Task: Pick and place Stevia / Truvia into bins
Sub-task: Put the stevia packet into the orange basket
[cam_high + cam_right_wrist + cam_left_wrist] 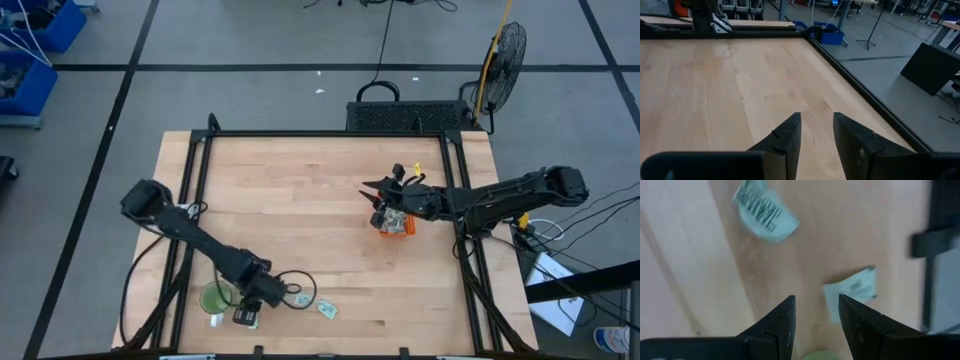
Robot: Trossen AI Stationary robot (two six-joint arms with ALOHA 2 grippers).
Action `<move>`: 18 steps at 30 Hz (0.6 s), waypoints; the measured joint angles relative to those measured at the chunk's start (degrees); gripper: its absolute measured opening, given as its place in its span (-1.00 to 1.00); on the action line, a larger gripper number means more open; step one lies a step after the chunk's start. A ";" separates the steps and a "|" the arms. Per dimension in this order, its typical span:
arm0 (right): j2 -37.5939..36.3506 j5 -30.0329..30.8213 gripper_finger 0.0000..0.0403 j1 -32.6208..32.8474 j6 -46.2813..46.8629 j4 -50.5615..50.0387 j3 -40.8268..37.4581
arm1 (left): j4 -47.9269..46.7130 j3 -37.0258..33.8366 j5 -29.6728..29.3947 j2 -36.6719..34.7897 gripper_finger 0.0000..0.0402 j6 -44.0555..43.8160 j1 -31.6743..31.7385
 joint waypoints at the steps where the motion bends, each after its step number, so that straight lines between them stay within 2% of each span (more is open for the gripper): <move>1: 0.00 0.00 -0.46 0.00 0.00 -0.07 0.00 | -1.96 1.53 -0.26 1.54 -0.23 0.18 -0.13; 7: 0.00 -0.02 -0.46 0.00 0.02 -0.14 0.00 | -3.43 7.31 1.76 7.82 -0.23 -0.14 -2.08; 12: 0.00 -0.02 -0.46 0.09 0.02 -0.14 0.00 | -4.29 7.57 1.70 9.75 -0.23 -3.36 -3.68; 18: 0.00 -0.02 -0.46 0.09 0.02 0.13 -0.02 | -5.90 7.44 -0.87 10.48 -0.23 -3.02 -4.93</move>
